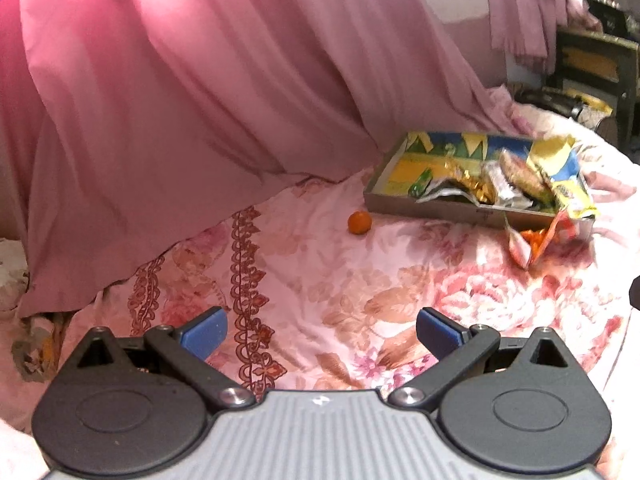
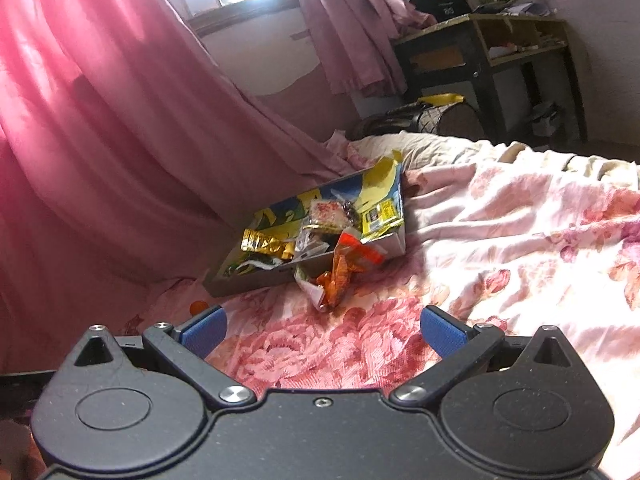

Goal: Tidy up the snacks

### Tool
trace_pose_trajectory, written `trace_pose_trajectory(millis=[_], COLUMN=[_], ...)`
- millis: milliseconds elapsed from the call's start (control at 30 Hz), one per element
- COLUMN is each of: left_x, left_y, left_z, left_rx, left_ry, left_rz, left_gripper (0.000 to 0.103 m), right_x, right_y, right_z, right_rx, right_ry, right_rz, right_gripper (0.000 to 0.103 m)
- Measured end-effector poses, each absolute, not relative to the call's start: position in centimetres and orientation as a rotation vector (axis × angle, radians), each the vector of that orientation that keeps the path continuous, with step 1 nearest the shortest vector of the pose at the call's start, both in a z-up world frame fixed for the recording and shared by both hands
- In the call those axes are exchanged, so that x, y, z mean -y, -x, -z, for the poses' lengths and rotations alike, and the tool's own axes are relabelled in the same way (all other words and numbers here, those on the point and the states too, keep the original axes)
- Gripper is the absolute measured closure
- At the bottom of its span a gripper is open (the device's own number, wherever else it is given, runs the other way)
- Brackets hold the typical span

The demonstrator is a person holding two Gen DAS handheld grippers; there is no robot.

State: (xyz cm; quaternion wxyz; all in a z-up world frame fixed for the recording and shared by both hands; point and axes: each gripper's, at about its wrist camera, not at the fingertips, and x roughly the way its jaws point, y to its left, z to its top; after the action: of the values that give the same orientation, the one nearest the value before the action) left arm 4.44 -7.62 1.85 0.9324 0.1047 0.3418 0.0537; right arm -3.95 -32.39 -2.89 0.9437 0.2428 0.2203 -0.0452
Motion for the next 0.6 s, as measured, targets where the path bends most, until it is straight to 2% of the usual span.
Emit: trace_pose_trajectory(millis=[300,600], left_x=[7.1,9.1], left_y=[-7.4,-9.5], left_z=[-2.1,-2.3], left_rx=[-0.797,-0.794], left_ry=[-0.095,-0.108], left_rz=[-0.234,-0.279], left_gripper=[0.0,0.0], right_x=[33.3,34.2], right_y=[1.9,-0.8], right_z=[3.4,4.5], right_rx=[-0.478,-0.494], right_ry=[-0.47,-0.416], right_rz=[0.101,0.106], right_gripper=[0.001,0.001])
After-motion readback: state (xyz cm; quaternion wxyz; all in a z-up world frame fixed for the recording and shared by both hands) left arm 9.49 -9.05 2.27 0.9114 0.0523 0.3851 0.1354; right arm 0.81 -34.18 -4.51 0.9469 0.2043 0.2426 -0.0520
